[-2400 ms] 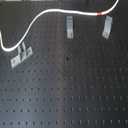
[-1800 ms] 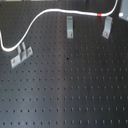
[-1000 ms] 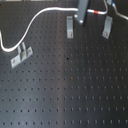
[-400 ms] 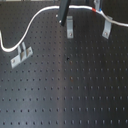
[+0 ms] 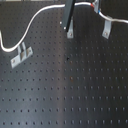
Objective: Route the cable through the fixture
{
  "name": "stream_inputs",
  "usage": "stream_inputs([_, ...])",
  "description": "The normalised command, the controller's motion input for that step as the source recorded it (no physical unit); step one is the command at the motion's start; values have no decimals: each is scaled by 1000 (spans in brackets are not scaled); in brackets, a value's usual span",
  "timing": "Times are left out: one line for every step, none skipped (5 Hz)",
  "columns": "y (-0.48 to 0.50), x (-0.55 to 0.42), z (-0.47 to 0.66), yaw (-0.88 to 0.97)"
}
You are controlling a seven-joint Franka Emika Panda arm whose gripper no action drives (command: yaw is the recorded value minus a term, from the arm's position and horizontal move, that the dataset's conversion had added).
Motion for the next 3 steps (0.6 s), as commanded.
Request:
stream_inputs([-47,-253,6,80])
stream_inputs([-288,-420,33,-69])
stream_inputs([-189,-210,9,-77])
